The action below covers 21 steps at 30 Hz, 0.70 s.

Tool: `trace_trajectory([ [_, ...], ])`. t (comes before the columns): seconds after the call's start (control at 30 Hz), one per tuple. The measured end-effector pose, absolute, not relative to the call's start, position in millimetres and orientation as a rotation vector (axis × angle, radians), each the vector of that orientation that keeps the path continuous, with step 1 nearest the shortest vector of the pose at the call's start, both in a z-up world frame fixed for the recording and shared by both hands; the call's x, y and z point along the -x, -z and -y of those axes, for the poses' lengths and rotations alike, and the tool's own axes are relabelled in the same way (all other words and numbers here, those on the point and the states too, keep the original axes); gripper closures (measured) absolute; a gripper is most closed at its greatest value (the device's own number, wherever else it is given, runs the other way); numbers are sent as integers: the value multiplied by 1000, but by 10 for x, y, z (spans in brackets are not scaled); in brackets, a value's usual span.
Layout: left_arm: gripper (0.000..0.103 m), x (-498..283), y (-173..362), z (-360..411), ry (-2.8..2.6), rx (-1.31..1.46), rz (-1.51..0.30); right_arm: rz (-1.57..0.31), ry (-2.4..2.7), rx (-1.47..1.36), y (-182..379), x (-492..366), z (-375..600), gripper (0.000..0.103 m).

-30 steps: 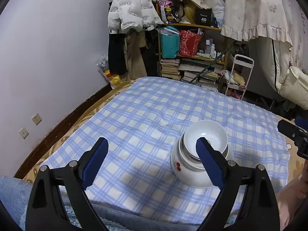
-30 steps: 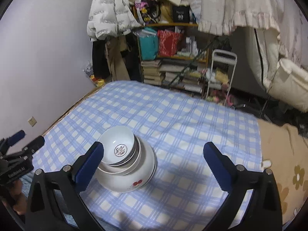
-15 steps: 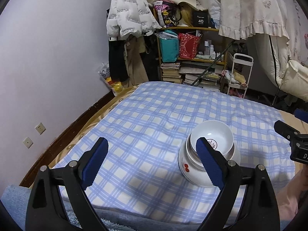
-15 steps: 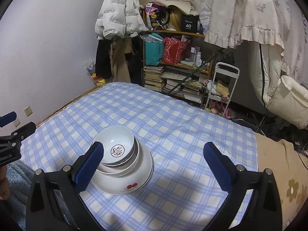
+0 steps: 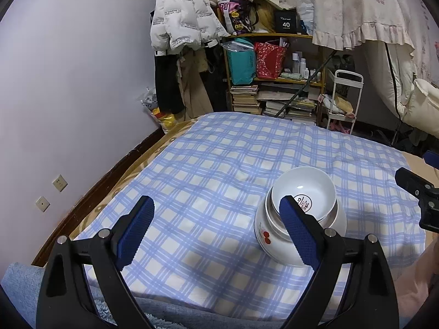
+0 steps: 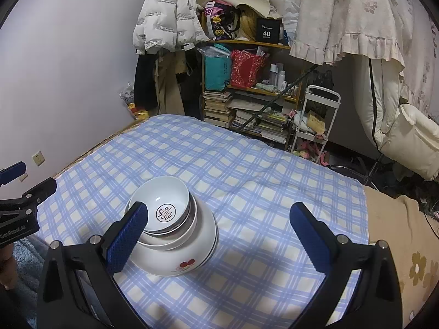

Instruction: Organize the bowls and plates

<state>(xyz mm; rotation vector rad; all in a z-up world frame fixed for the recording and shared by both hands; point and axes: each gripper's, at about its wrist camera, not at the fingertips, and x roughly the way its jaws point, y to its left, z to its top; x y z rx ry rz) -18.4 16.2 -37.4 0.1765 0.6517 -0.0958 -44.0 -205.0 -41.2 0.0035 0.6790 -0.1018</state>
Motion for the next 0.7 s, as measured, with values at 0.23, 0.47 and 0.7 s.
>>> trace_trajectory([
  [0.23,12,185,380,-148,90,-182,-645,-677,107,-5,409,442,2052,0],
  [0.47,12,195,360,-128,91,-187,-629,-678,108,-4,404,444,2071,0],
  [0.7,12,227,333,-94,79,-204,-600,-678,109,-5,403,442,2068,0],
])
